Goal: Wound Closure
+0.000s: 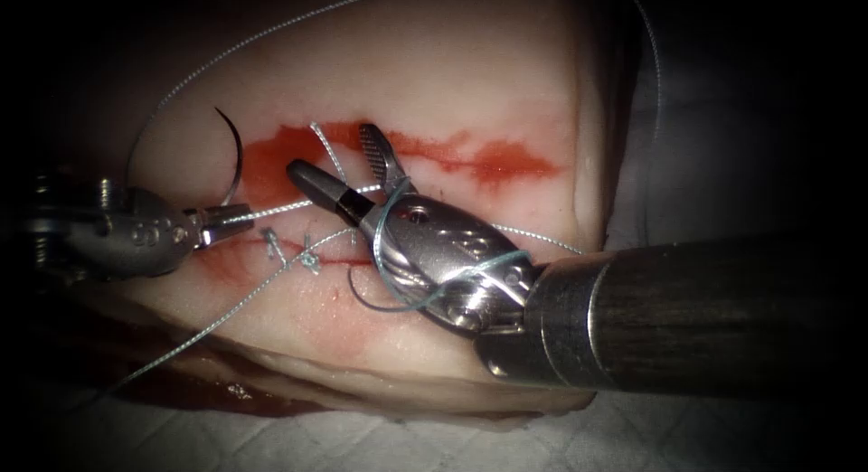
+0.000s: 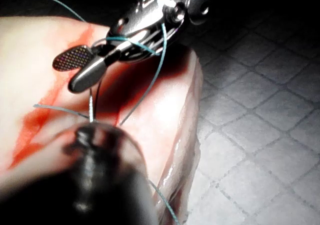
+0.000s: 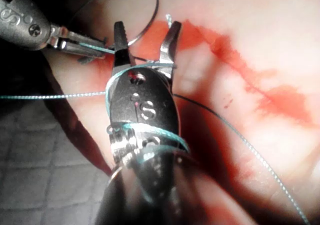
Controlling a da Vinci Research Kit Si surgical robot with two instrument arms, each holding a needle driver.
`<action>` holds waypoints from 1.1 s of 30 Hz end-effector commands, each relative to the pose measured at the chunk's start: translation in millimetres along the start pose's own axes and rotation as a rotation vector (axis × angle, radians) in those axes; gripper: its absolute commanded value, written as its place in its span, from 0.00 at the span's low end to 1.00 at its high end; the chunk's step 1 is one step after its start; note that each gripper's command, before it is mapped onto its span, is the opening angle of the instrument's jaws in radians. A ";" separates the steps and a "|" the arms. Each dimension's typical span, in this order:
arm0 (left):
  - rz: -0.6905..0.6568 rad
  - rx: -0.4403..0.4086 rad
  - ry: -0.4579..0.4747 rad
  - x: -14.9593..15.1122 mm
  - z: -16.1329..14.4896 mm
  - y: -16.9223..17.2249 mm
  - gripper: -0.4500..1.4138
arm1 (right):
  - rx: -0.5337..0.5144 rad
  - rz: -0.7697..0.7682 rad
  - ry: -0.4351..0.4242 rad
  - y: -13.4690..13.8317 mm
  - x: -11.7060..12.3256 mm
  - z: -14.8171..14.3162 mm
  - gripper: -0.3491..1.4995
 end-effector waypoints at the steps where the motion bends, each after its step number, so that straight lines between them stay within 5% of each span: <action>1: 0.010 0.019 0.002 0.0 0.3 -0.2 0.00 | 0.003 0.001 -0.002 0.1 0.2 0.7 0.69; 19: 0.062 0.099 0.059 3.4 -3.8 0.5 0.00 | 0.053 -0.015 0.059 -1.5 1.8 0.9 0.68; 33: 0.054 0.085 0.068 2.8 -2.3 0.3 0.00 | 0.045 0.014 0.088 -1.1 1.9 2.1 0.64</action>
